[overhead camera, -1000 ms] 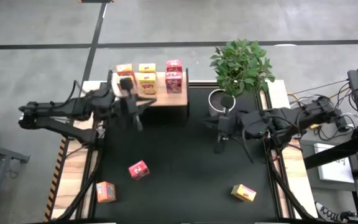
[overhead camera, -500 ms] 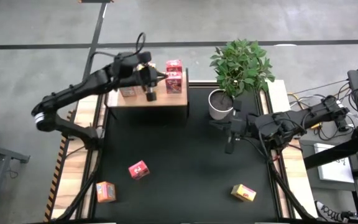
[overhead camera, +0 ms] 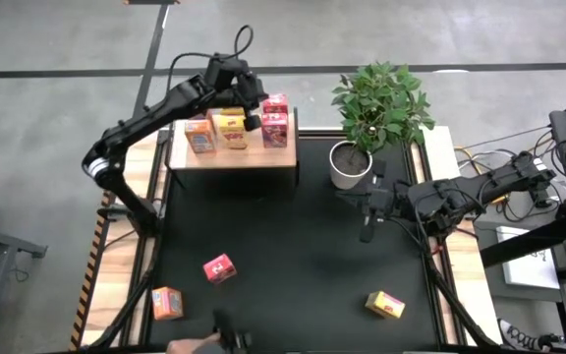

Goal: Stack cereal on shelf
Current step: Adjust the red cereal box

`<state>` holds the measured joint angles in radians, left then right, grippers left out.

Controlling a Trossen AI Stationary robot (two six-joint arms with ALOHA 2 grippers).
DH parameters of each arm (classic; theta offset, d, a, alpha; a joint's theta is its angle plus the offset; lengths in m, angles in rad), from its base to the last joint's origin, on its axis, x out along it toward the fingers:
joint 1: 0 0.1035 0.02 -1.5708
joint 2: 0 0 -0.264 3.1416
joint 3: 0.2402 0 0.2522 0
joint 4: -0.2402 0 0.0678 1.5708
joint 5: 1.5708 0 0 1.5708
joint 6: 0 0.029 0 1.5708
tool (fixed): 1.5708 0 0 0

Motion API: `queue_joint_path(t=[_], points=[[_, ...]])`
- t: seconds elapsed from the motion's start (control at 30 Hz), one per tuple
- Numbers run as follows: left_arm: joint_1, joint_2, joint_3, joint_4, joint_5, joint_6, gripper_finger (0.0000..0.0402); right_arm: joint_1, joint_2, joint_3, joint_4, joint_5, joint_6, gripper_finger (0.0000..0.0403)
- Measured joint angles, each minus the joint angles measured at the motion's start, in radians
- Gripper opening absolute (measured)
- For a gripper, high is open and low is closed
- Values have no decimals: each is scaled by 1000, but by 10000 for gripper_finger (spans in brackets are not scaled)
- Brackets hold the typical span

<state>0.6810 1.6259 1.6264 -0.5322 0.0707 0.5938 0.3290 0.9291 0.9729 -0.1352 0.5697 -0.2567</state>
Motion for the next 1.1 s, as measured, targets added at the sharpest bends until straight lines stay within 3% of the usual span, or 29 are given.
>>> queue_joint_path(t=[0.3, 0.83, 1.1], points=[[24, 51, 14, -27, 23, 0, 0, 0, 0, -14, -1, 0, 2, 8], [26, 49, 14, -22, 20, 36, 0, 0, 1, -14, 0, 0, -4, 9], [21, 11, 14, -95, 23, 48, 0, 0, 2, -14, -1, 1, -5, 9]])
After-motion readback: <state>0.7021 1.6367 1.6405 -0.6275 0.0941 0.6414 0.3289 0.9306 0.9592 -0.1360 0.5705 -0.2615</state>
